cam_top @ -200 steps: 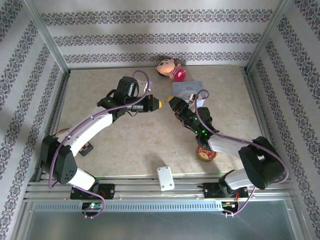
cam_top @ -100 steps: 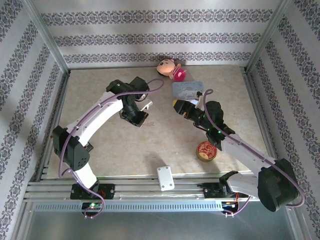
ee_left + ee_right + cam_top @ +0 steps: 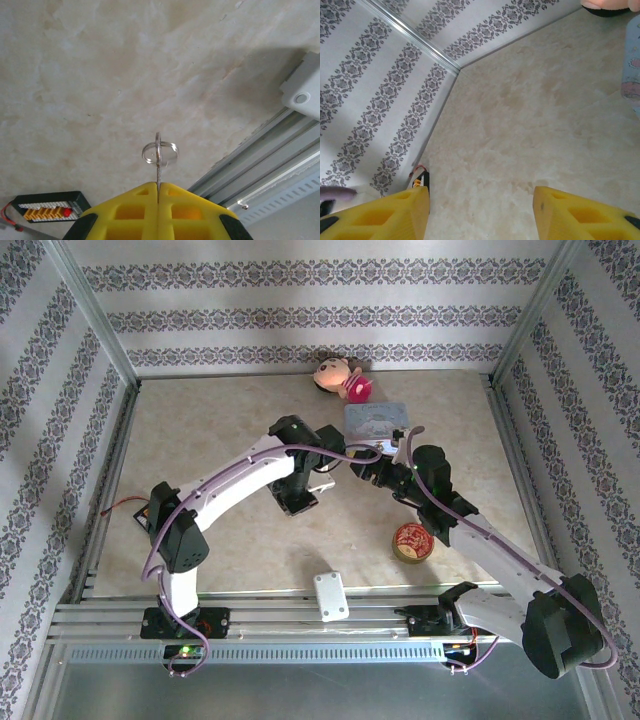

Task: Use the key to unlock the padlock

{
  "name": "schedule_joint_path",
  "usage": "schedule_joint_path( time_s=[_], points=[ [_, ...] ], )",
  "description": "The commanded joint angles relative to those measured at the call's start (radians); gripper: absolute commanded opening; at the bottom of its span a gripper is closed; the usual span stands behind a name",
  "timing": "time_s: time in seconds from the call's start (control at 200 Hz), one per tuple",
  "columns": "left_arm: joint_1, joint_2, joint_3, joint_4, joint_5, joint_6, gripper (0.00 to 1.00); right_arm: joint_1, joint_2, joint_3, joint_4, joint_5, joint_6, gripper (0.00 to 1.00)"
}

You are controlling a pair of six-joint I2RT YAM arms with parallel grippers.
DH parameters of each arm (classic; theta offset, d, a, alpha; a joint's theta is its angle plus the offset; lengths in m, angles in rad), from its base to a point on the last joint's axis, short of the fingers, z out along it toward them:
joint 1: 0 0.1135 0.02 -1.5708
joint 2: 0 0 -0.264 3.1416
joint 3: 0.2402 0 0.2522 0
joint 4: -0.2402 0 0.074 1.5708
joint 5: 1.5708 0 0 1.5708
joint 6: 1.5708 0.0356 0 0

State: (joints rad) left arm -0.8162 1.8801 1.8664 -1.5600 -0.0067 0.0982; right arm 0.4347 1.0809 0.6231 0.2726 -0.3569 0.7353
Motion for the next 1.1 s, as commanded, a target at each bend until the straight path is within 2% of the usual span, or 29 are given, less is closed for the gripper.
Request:
schedule_joint_path(
  time_s=[0.0,0.13,0.24,0.35,0.76,1.094],
  points=[
    [0.008,-0.016,0.062,-0.058,-0.036,0.026,0.00,0.024,-0.015,-0.042,-0.017,0.010,-0.056,0.56],
    [0.022,-0.004,0.072,-0.034,-0.032,0.019,0.00,0.099,-0.012,-0.080,0.010,-0.004,-0.124,0.56],
    [0.053,-0.028,0.090,0.026,0.080,0.039,0.00,0.145,-0.001,-0.123,0.110,-0.111,-0.183,0.56],
    [0.060,-0.049,0.113,0.044,0.188,0.074,0.00,0.142,-0.013,-0.150,0.184,-0.215,-0.207,0.56],
    [0.060,-0.158,0.085,0.085,0.399,0.178,0.00,0.126,-0.081,-0.104,0.229,-0.475,-0.268,0.53],
    [0.063,-0.188,0.066,0.121,0.519,0.225,0.00,0.128,-0.093,-0.053,0.232,-0.528,-0.248,0.47]
  ],
)
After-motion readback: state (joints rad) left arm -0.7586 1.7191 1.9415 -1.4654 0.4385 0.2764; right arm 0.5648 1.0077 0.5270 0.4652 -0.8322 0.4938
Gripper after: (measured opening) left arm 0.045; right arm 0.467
